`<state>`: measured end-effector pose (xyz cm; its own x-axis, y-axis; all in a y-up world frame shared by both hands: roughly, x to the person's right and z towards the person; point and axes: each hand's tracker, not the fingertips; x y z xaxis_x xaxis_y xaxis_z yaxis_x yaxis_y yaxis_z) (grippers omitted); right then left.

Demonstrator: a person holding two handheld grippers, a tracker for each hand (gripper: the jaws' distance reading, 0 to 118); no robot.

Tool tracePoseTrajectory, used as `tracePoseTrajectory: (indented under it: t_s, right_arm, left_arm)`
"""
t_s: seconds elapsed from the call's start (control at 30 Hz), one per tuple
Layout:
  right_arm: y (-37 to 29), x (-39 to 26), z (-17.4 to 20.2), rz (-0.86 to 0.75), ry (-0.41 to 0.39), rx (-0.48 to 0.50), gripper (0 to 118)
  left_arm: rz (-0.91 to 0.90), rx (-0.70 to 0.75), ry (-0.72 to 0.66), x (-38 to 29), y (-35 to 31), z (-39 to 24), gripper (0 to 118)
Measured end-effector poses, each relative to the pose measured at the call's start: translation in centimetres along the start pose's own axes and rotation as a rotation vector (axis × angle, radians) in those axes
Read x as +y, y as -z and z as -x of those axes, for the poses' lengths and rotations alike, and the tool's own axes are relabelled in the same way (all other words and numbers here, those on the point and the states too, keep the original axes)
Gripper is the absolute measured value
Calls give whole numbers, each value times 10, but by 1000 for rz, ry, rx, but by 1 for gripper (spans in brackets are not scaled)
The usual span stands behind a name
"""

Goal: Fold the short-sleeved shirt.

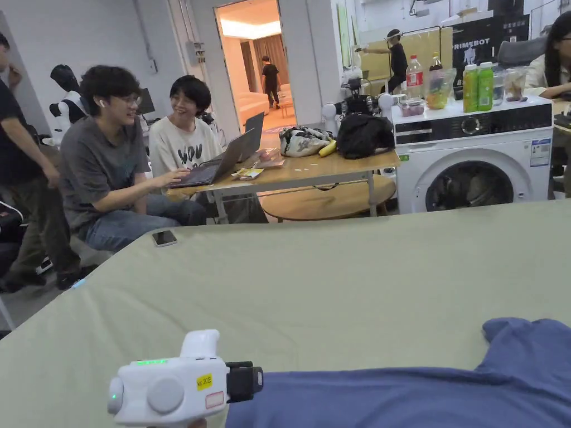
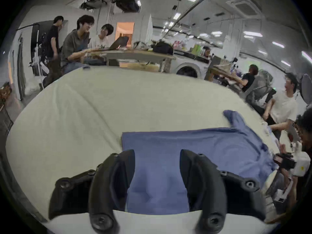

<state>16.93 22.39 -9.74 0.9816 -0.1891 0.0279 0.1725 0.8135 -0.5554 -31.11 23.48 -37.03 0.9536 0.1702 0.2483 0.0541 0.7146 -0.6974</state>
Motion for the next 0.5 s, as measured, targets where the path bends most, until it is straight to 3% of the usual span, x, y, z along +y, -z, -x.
tracePoseTrajectory:
  t_s: [0.2, 0.3, 0.33, 0.5]
  right_arm:
    - [0, -3, -36, 52, 23, -83, 0]
    - [5, 0, -52, 77, 40, -117, 0]
    - [8, 2, -57, 80, 44, -112, 0]
    - [27, 42, -81, 67, 71, -90, 0]
  left_arm:
    - [172, 77, -96, 8, 88, 20, 50]
    - [132, 68, -2, 4, 96, 14, 22]
    - [131, 71, -1, 5, 96, 11, 0]
    - [181, 126, 75, 4, 106, -5, 0]
